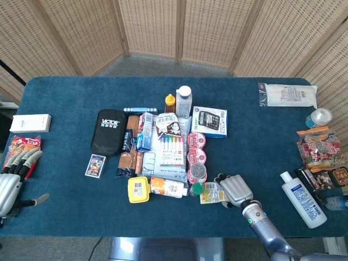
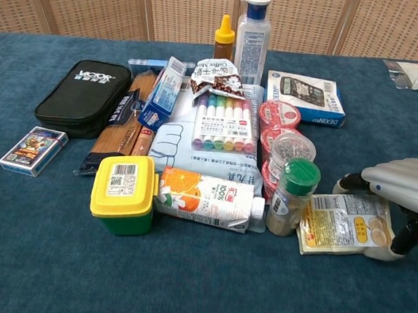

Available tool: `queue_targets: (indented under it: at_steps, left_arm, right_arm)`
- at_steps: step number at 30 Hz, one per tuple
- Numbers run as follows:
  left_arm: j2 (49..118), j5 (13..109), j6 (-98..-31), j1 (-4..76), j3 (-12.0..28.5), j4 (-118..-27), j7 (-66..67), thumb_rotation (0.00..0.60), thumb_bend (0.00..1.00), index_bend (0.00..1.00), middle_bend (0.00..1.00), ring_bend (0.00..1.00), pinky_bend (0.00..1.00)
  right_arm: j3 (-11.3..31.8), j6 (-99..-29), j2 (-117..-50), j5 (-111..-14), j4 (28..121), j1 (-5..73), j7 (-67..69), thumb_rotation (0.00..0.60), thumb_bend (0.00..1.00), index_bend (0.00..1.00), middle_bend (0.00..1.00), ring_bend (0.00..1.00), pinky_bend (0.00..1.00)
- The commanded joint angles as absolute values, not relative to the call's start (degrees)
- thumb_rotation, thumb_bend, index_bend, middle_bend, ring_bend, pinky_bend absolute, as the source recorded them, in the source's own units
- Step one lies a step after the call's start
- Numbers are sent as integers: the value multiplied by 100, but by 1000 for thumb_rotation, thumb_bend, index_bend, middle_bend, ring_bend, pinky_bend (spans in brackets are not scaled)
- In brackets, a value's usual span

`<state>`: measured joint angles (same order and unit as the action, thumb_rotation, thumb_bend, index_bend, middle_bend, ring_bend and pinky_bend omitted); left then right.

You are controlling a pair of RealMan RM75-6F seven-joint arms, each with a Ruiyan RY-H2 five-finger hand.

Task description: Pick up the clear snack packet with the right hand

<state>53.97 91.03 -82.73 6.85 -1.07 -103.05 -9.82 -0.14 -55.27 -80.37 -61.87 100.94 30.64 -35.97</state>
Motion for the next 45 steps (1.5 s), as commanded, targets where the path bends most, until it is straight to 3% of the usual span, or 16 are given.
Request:
queue_targets:
  at_steps: [1,7,17,39,45]
  left_arm:
    - [5401,9103,-8267,689,-105,-10299,-987,600,154,72,68,17,0]
    - [5407,9088,-8246,703,-92,-10295,-982,600,156,73,67,17,0]
    - [5424,9087,-8206,734,-78,-10316,-941,600,154,73,68,17,0]
    - [5386,9174,-8310,673,-116,-10461,-837,600,154,73,68,16,0]
    - [5420,9159,-8283,684,-113,-10415,-885,600,154,74,67,16,0]
  right_arm:
    - [43,-5524,-7996,-6122,10132,3100,-3493,600,269,562,824,962,986]
    - [179,-5515,-7831,-5926,10210,3193,-3338,600,268,596,879,1000,1000]
    - [493,-5700,-7377,-5825,10303,3326,-3106,600,267,589,878,1000,1000]
    - [1741,-5651,-5721,-5792,10700,3672,-1506,600,264,580,866,1000,1000]
    - [1908,-5751,-5455,-5753,10849,3709,-1355,600,260,579,864,1000,1000]
